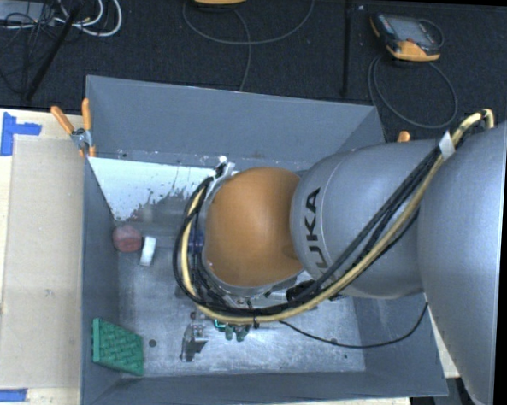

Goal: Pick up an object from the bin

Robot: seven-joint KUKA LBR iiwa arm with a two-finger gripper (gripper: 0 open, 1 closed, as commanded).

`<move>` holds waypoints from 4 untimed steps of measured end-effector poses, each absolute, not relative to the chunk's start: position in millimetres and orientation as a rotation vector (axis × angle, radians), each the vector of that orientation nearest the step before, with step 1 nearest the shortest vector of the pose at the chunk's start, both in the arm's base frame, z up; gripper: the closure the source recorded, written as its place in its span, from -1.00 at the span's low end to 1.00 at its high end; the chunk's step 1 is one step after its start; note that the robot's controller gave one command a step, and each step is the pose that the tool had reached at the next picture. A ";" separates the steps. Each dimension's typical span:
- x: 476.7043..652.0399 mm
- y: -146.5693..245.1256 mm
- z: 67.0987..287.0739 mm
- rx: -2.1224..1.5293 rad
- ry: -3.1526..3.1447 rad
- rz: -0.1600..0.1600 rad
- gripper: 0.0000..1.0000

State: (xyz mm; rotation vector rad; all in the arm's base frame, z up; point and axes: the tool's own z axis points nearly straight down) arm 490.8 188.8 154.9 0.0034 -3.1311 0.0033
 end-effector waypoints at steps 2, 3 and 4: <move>530.7 62.6 81.4 -0.090 -3.144 -0.002 -1.00; 529.1 62.0 79.6 -0.096 -3.136 -0.001 1.00; 534.2 60.0 219.7 -0.123 -3.145 -0.003 1.00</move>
Offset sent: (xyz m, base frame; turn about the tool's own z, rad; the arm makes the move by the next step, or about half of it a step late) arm 0.0093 -0.0959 0.0263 0.1471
